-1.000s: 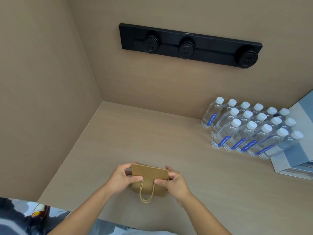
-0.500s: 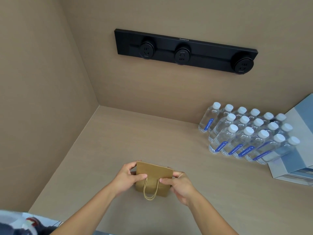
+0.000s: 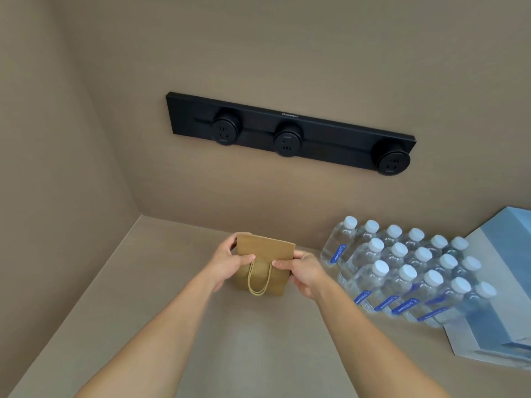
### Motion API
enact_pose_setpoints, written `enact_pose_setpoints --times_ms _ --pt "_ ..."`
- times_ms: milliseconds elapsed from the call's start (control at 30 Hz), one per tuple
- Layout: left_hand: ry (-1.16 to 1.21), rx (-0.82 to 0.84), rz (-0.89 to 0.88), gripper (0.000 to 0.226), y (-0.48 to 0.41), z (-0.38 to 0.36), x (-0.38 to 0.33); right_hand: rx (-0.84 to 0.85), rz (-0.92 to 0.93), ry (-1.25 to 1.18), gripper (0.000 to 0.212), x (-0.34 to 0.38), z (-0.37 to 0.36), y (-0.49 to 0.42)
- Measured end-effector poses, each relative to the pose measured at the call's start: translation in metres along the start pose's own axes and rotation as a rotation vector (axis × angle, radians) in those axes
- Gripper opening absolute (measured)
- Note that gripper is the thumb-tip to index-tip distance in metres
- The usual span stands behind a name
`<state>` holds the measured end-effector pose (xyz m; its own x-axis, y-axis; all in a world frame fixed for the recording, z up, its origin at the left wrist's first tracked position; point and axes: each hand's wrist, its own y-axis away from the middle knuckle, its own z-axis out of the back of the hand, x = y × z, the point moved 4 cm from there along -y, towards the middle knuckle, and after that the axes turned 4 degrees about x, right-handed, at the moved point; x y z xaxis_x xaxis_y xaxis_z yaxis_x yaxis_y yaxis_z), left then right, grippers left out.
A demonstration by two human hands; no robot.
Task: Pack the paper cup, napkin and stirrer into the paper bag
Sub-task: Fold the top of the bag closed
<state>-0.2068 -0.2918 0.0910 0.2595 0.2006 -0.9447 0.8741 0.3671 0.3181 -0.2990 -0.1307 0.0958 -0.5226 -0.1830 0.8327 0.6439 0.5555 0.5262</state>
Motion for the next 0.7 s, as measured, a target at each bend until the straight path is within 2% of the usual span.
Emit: enact_pose_setpoints --times_ms 267,367,567,700 --pt "-0.045 -0.059 0.075 0.064 -0.092 0.006 -0.004 -0.049 0.021 0.002 0.028 0.022 0.018 -0.085" --pt "-0.072 -0.08 0.113 0.062 -0.116 0.01 0.007 -0.079 0.03 0.026 0.031 0.023 0.024 -0.111" --pt "-0.072 -0.103 0.134 0.059 -0.135 0.012 0.027 -0.133 0.042 0.03 0.041 0.01 0.03 -0.137" --pt "-0.158 -0.128 0.129 0.062 -0.135 0.011 0.022 -0.208 0.069 0.065 0.046 0.007 0.032 -0.135"
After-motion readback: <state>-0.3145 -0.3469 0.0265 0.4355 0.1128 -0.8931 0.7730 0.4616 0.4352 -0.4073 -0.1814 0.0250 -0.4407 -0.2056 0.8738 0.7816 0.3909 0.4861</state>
